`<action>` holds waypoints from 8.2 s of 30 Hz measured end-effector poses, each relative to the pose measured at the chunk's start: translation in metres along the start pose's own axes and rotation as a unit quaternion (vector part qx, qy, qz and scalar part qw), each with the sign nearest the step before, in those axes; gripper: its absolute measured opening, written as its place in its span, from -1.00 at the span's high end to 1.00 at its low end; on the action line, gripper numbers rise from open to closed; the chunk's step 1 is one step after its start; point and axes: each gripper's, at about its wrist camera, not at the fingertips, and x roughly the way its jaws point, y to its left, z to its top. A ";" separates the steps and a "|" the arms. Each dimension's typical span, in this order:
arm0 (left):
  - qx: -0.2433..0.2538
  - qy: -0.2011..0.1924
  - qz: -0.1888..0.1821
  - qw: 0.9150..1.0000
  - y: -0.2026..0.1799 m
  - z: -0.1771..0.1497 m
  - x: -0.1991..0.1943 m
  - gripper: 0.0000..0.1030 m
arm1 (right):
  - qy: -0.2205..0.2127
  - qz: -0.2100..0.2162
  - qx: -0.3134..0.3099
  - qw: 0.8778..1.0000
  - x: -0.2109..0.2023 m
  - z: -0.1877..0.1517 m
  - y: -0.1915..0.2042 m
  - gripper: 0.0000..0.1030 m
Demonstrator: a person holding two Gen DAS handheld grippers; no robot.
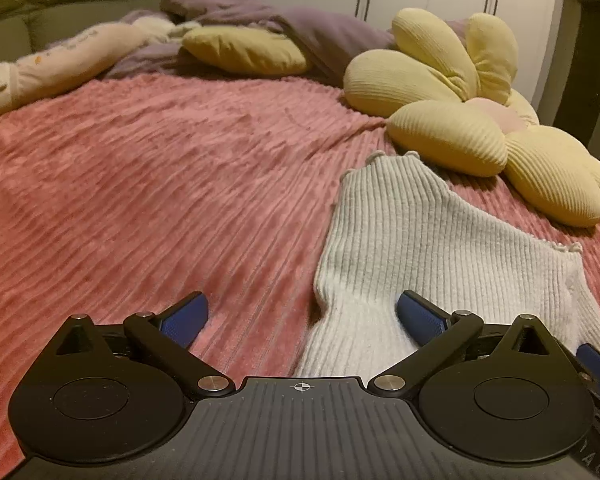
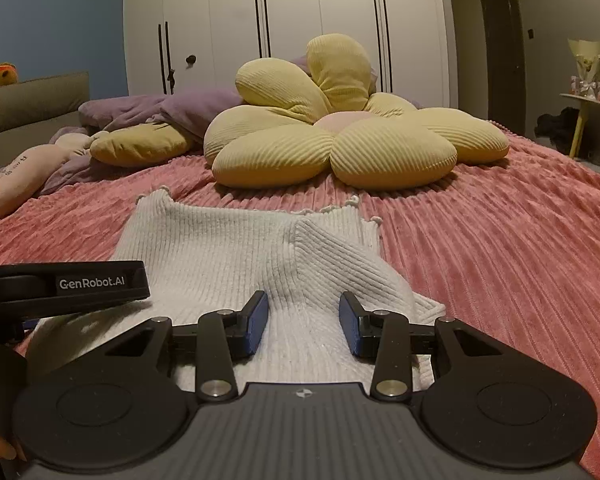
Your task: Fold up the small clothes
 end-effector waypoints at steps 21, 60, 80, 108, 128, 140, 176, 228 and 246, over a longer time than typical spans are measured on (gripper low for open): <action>0.082 0.124 -0.093 0.985 0.036 -0.004 -0.056 -1.00 | 0.171 -0.021 -0.008 0.985 -0.033 0.024 -0.009 -0.62; 0.077 0.172 -0.057 0.980 0.056 -0.022 -0.112 -1.00 | 0.172 -0.032 -0.051 0.983 -0.117 0.004 0.008 -0.01; -0.042 0.213 -0.176 0.960 0.066 -0.050 -0.132 -1.00 | 0.189 0.110 0.331 0.918 -0.145 -0.031 -0.074 -0.04; -0.014 0.142 -0.109 0.984 0.066 -0.011 -0.143 -1.00 | 0.081 0.027 0.195 0.977 -0.161 0.021 -0.039 0.58; 0.101 0.172 -0.024 0.980 0.046 -0.038 -0.146 -1.00 | 0.176 -0.003 0.076 0.982 -0.145 -0.007 -0.019 0.80; 0.204 0.134 -0.004 0.970 0.027 -0.036 -0.206 -1.00 | 0.222 0.024 0.023 0.975 -0.199 0.006 0.011 -0.92; 0.199 0.130 -0.019 0.971 0.026 -0.017 -0.230 -1.00 | 0.220 -0.042 0.004 0.975 -0.218 0.041 0.034 -0.92; 0.204 0.139 -0.035 0.968 0.021 -0.020 -0.235 -1.00 | 0.228 -0.055 0.028 0.972 -0.224 0.040 0.024 -0.92; 0.204 0.139 -0.035 0.968 0.021 -0.022 -0.236 -1.00 | 0.225 -0.059 0.029 0.972 -0.230 0.038 0.023 -0.92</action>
